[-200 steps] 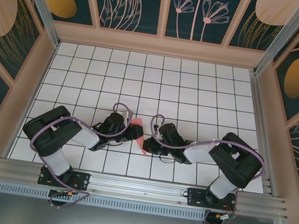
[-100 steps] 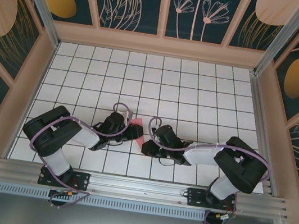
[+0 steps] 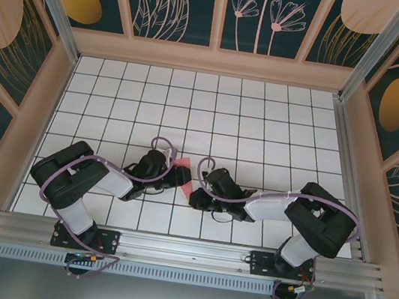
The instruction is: Fold a paper plane with a square sheet of paper (pick it up from the middle)
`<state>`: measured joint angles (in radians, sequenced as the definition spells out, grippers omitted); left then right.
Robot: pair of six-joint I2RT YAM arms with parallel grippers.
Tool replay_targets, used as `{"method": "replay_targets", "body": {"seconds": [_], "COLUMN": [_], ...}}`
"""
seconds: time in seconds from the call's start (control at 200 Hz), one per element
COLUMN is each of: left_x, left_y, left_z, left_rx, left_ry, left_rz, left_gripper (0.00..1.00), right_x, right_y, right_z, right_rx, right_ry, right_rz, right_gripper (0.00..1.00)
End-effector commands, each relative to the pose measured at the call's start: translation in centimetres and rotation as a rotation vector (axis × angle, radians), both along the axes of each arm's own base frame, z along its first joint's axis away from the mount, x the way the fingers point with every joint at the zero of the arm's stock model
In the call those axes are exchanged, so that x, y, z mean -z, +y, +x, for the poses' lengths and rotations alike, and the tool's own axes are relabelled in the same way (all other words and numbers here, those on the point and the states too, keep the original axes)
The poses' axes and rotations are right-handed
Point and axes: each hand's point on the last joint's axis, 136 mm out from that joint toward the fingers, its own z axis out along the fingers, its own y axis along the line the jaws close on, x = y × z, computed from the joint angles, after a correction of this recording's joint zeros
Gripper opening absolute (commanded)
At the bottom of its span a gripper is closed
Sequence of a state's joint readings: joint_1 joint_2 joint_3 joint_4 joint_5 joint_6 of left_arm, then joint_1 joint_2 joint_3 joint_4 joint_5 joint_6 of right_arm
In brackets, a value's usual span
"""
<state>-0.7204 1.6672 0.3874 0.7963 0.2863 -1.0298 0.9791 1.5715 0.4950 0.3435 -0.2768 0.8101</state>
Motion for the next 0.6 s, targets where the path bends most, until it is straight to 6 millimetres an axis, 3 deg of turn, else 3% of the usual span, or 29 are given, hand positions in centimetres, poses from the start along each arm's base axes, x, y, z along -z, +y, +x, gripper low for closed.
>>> {"method": "replay_targets", "body": {"seconds": [0.0, 0.145, 0.315, 0.5, 0.595], "left_x": [4.5, 4.5, 4.7, 4.6, 4.6], "left_y": [2.5, 2.5, 2.5, 2.4, 2.4], "left_z": [-1.8, -1.8, -1.7, -1.7, -1.7], "left_rx": [-0.036, -0.036, -0.033, -0.030, -0.031], "left_ry": [0.132, 0.133, 0.136, 0.136, 0.135], "left_rz": [0.152, 0.154, 0.156, 0.155, 0.155], "left_gripper": [0.36, 0.36, 0.36, 0.36, 0.36], "right_x": [3.4, 1.8, 1.7, 3.9, 6.4], "right_y": [-3.2, -2.9, -3.1, -4.1, -6.1], "right_z": [-2.9, -2.6, -2.9, -4.0, -5.0], "right_rx": [-0.021, -0.019, -0.016, -0.024, -0.012], "right_ry": [0.099, 0.075, 0.082, 0.147, 0.205], "right_rz": [-0.168, -0.126, -0.096, -0.156, -0.289], "right_gripper": [0.11, 0.13, 0.09, 0.03, 0.02]}}
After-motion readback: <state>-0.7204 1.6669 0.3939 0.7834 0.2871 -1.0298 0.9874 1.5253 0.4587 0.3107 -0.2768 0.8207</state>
